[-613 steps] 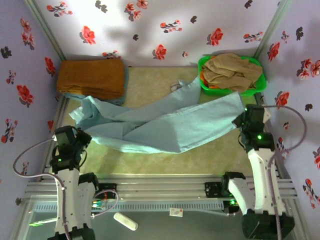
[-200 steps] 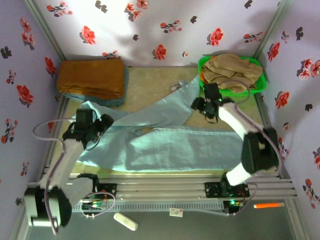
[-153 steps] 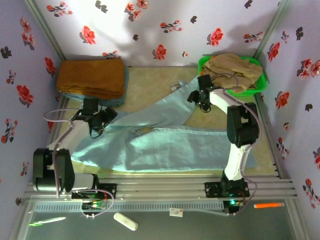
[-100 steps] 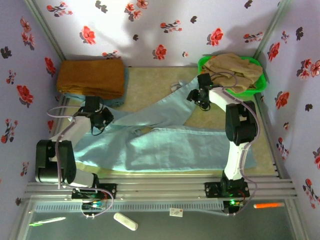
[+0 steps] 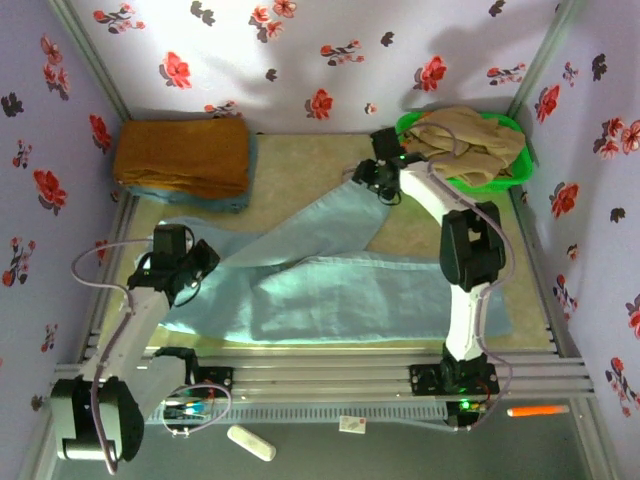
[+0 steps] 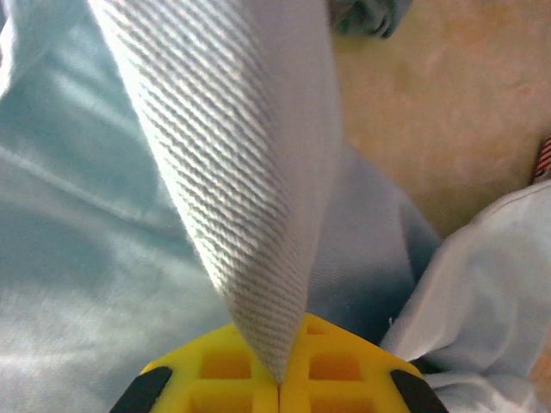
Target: Fold and stack the trousers
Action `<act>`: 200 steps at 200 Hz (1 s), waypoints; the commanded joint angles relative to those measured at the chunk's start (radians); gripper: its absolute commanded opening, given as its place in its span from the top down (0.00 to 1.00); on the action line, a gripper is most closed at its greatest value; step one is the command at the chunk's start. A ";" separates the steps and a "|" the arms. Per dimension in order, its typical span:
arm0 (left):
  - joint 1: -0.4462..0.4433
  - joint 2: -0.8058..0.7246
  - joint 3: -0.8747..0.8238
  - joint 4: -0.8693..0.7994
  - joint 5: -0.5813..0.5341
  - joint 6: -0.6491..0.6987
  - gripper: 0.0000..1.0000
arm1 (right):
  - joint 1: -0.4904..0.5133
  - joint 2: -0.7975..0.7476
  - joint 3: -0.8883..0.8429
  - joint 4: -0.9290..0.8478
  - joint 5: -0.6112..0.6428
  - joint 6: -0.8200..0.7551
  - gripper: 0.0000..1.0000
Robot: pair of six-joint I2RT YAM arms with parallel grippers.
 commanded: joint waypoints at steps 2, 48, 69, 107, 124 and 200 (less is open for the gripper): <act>-0.009 -0.091 -0.040 -0.064 -0.011 0.023 1.00 | 0.070 0.047 0.013 -0.021 0.010 0.073 0.32; -0.035 -0.196 -0.103 -0.099 -0.012 0.031 1.00 | 0.188 0.183 0.205 -0.118 0.008 0.069 0.27; -0.040 -0.226 -0.121 -0.102 -0.013 0.033 1.00 | 0.214 0.219 0.247 -0.151 0.004 0.068 0.25; -0.061 -0.263 -0.151 -0.108 -0.023 0.038 1.00 | 0.218 0.228 0.261 -0.160 -0.015 0.049 0.18; -0.071 -0.278 -0.154 -0.118 -0.033 0.046 1.00 | 0.218 0.253 0.308 -0.186 -0.024 0.031 0.19; -0.104 -0.415 -0.167 -0.174 -0.116 0.040 1.00 | 0.166 0.314 0.376 -0.227 -0.166 -0.006 0.81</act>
